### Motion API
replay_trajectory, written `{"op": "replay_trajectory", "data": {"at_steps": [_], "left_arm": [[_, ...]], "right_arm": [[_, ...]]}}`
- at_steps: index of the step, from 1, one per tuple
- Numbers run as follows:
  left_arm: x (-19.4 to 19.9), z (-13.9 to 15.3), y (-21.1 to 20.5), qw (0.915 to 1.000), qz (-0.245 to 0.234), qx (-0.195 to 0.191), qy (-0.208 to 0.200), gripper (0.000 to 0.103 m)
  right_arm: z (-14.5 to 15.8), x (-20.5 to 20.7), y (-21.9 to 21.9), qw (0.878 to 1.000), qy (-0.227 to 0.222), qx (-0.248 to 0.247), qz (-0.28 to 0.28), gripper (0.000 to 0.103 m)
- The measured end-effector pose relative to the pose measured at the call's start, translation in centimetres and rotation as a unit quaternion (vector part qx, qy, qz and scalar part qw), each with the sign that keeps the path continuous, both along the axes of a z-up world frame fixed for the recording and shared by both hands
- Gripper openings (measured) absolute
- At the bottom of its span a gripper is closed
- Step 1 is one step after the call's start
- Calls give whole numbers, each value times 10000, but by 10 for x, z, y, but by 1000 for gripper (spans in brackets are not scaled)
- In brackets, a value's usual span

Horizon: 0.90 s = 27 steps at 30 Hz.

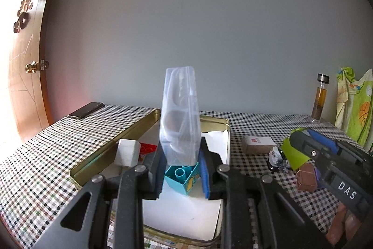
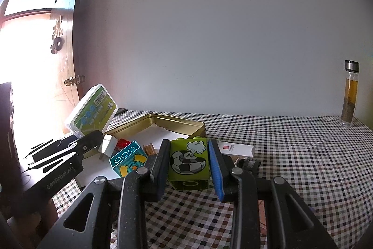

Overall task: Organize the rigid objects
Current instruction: 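Carry the clear box and green block over the gold tin tray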

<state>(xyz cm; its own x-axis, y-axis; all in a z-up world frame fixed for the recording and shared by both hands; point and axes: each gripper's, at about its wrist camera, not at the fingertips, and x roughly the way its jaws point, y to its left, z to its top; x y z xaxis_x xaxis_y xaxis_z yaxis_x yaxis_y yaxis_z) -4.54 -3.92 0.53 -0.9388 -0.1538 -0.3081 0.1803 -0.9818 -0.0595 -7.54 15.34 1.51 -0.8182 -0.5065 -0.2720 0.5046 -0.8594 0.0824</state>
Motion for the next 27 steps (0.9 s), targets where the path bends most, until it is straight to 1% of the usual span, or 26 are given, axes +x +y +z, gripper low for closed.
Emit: {"op": "replay_trajectory", "data": {"at_steps": [12,18,27], "left_arm": [[4,1,-7,10000,10,65,-2,23],[6,1,-14,9999,103,76,3,23],[6,0,-28,9996,203,169,-93,23]], "right_arm": [[1,5,-10,9999,42,34,101,35],[1,7,-15,9998,54,59,176,35],[0,8,-27,9994,49,144,321,35]]}}
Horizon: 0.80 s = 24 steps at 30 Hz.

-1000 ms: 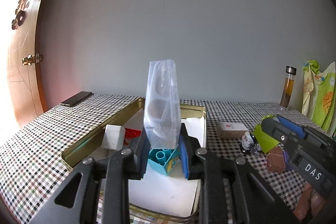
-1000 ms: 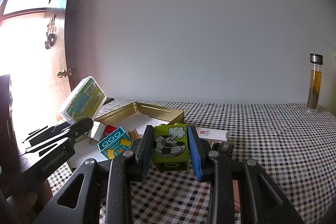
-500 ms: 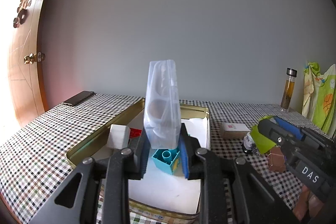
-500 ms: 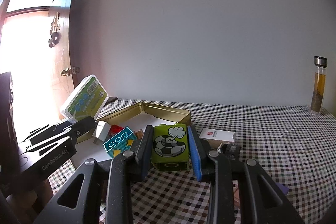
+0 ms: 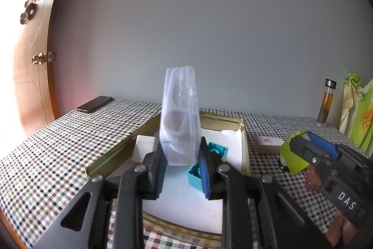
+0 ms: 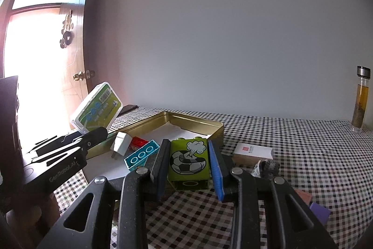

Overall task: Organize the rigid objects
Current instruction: 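Carry the clear box and green block over the gold tin tray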

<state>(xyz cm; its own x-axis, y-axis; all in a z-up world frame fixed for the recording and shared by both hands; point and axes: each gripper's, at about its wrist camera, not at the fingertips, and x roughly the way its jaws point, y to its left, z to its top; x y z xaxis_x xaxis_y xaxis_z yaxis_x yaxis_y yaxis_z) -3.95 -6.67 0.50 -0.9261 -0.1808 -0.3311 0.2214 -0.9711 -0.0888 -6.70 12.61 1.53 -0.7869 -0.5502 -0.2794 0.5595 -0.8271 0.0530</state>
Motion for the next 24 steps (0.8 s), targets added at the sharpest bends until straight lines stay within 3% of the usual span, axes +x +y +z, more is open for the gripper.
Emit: {"op": "replay_trajectory", "data": {"at_steps": [11,18,24], "left_arm": [[-3,-2,-8,9998,91,-42,-153,23],[-10,-3,-18,9992,200,-152,-312,23],[-20,-7,-28,9978,259,-145,-591,23]], "right_arm": [[-2,-4,-24,9992,-124,180,328,35],[-5,-19,-42,9972,-449,316,506,35],[4,-32,-50,9962,-582,335,552,35]]}}
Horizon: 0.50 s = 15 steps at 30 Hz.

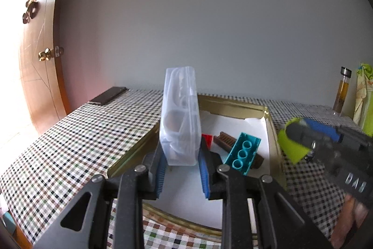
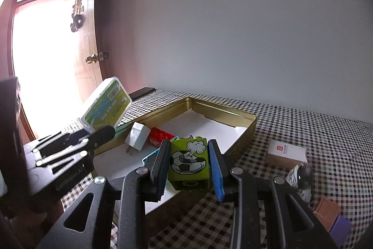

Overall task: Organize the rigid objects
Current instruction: 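Carry the clear box and green block over the gold tin tray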

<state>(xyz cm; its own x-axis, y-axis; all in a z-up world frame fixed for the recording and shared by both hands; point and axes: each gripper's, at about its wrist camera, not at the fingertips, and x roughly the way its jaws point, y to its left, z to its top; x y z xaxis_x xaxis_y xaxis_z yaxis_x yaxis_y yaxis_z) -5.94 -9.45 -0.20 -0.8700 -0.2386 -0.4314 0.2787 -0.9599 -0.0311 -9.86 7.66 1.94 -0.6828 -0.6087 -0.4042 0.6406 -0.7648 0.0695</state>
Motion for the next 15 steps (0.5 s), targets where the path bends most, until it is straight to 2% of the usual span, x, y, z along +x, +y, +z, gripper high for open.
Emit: {"op": "replay_trajectory", "data": {"at_steps": [7,15], "left_arm": [[-16,-6,-6,9991,-105,64,-411,23],[-28,-10,-9,9977,-149,78,-658,23]], "right_arm": [[7,-22,-20,9995,-72,292,-36,35],[5,-51,-36,9990,-185,397,-99,35]]}}
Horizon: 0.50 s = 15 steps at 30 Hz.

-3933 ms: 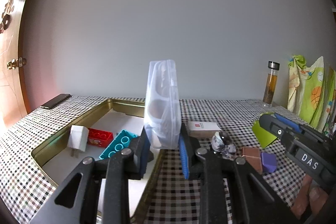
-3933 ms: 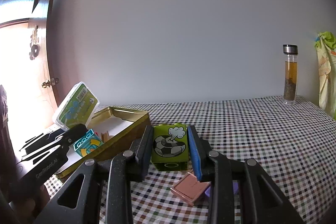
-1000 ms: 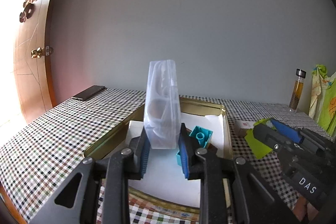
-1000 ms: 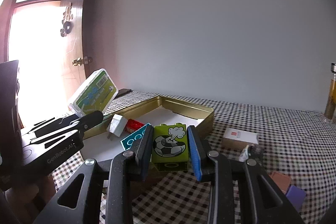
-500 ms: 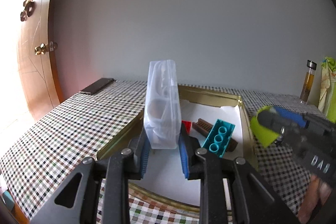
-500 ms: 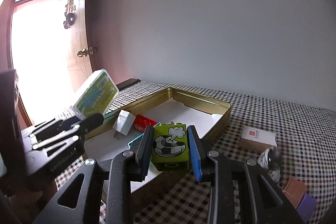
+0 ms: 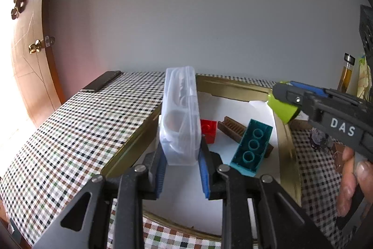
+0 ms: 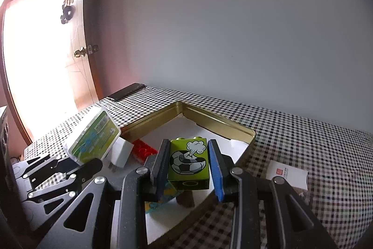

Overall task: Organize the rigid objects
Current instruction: 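Carry the clear box and green block over the gold tin tray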

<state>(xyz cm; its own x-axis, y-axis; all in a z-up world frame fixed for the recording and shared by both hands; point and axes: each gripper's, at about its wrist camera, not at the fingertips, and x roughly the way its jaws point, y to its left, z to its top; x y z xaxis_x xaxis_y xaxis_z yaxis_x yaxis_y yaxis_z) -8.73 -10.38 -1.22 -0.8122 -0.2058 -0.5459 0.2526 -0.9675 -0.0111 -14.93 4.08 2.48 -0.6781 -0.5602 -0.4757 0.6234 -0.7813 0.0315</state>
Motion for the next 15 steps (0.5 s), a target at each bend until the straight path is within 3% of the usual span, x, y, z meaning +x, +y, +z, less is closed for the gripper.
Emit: {"op": "replay_trajectory", "data": {"at_steps": [15], "left_arm": [[-19,-8,-7,9993,37,71,-372,24]], "right_arm": [[-19,-19,-23,9993,-204,326,-26,35]]}}
